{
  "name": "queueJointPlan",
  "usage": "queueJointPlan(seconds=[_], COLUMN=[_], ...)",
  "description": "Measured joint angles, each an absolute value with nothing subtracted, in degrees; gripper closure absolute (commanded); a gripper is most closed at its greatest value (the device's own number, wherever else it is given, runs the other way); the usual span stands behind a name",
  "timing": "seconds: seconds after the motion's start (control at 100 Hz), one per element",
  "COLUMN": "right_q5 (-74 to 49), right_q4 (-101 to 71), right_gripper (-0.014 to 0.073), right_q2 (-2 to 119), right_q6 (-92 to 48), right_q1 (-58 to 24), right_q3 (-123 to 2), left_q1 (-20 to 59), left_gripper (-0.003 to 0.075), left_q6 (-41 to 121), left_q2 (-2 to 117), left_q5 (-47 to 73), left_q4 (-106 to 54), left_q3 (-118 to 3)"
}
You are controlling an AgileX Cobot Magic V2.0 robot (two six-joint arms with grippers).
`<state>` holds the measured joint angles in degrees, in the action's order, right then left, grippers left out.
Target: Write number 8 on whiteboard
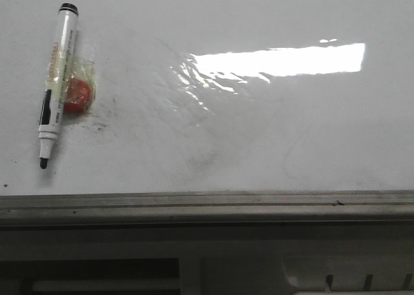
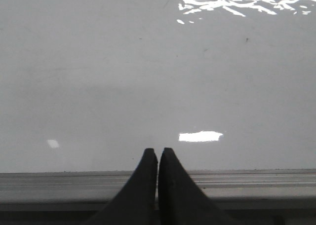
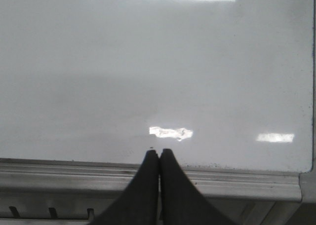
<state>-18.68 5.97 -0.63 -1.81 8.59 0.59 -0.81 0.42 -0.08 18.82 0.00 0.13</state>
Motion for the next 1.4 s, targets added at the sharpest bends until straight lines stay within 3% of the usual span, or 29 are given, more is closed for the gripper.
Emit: queueJointPlan(seconds=[0.69, 1.4], right_q5=[-18.68, -18.56], right_q4=[5.97, 6.07], right_gripper=[0.0657, 0.0657], right_q2=[-0.63, -0.63], right_q6=[-1.95, -1.81], right_q1=[8.59, 8.59], right_q3=[0.59, 0.59], left_q1=[-0.81, -0.81], left_gripper=[0.0741, 0.0741], left_q6=[0.42, 0.42], left_q2=[-0.08, -0.08], left_q5=[18.82, 14.29], left_q4=[0.00, 10.87], left_q3=[0.13, 0.13])
